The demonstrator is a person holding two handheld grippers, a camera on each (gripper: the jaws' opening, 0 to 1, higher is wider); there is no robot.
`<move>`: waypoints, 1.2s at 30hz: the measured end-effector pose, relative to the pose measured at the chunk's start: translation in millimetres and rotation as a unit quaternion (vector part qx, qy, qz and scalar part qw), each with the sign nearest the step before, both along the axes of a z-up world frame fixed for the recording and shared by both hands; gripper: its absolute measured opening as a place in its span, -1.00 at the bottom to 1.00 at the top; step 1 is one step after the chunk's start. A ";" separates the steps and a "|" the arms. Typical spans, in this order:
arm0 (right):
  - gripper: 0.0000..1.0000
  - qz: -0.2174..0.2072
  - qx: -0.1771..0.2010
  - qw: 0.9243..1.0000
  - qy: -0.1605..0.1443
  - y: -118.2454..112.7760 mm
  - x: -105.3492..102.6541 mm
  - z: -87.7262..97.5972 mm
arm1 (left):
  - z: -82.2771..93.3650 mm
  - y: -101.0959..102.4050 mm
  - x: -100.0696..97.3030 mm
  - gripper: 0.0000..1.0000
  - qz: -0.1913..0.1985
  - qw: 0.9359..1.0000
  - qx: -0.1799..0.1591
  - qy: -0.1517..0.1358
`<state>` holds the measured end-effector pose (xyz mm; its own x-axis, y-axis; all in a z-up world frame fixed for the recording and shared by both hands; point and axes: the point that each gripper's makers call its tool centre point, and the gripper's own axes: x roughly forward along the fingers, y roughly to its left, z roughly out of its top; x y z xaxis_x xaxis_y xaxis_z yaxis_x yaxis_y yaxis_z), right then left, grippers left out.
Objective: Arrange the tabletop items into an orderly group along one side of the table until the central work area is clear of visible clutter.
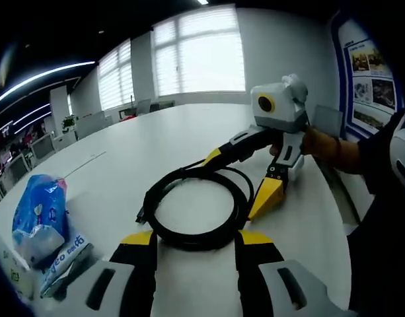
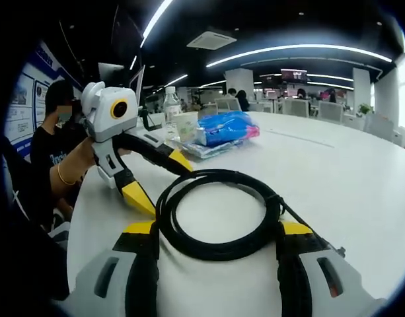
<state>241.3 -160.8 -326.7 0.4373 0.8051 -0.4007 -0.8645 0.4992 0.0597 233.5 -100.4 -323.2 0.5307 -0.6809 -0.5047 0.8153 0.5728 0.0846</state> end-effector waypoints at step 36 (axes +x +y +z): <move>0.36 -0.004 0.019 1.000 -0.020 -16.7 -9.4 5.8 | 11.1 21.7 -2.1 0.06 0.021 1.000 -0.003 -0.023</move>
<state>231.9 -177.5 -320.9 0.4590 0.8158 -0.3518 -0.8624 0.5042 0.0442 231.4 -78.7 -312.1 0.5818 -0.6605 -0.4747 0.7856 0.6074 0.1177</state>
